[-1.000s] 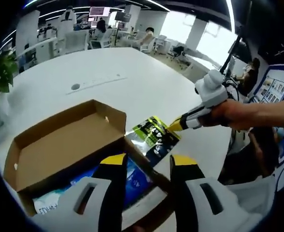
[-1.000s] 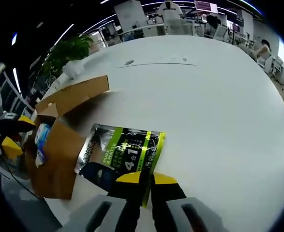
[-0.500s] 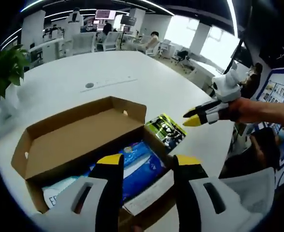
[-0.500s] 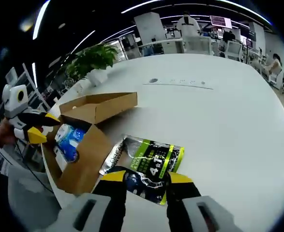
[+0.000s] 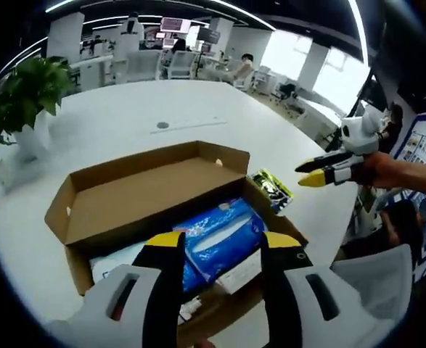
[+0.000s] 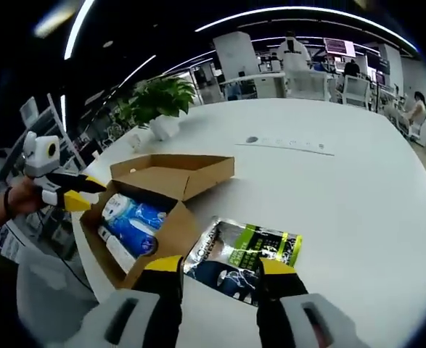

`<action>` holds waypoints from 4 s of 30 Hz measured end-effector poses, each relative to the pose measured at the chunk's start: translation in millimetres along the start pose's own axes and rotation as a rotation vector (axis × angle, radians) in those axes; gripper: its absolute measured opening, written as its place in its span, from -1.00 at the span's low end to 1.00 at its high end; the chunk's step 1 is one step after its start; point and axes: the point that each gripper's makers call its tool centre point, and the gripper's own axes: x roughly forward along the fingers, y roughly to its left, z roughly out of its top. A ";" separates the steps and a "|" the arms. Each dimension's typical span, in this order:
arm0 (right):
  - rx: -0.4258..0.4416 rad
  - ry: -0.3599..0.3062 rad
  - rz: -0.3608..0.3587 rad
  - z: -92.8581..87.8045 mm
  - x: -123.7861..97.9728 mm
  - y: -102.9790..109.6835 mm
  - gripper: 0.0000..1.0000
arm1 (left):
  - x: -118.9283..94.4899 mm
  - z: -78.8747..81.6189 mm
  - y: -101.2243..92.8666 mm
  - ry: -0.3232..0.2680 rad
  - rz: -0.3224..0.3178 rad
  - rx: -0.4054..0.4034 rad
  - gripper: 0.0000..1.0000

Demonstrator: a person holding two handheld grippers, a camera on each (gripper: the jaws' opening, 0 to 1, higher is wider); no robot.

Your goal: Operate the shoe box by opening the lid, removing the specified soft item, and placing it in the target area until the item is outside and the box remains undamaged.

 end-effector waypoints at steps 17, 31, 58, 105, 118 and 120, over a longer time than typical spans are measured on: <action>-0.062 -0.059 0.069 18.7 -9.3 52.4 -0.03 | -35.6 -0.9 29.9 -0.056 0.041 -0.015 -0.11; -0.056 -0.076 0.102 22.8 -3.4 82.6 0.09 | -61.8 -9.8 53.3 -0.090 0.062 -0.042 -0.03; -0.073 -0.086 0.156 13.8 5.8 127.3 0.29 | -89.4 -35.4 87.3 -0.109 0.049 -0.048 0.17; -0.344 0.075 0.237 36.8 69.6 175.5 0.31 | -64.0 -38.8 83.9 0.101 -0.035 0.331 0.20; -0.407 0.131 0.312 36.1 104.5 203.7 0.33 | -35.7 -46.9 89.6 0.201 -0.076 0.432 0.25; -0.425 0.146 0.324 33.6 110.5 208.1 0.33 | -31.9 -48.0 89.7 0.212 -0.084 0.439 0.26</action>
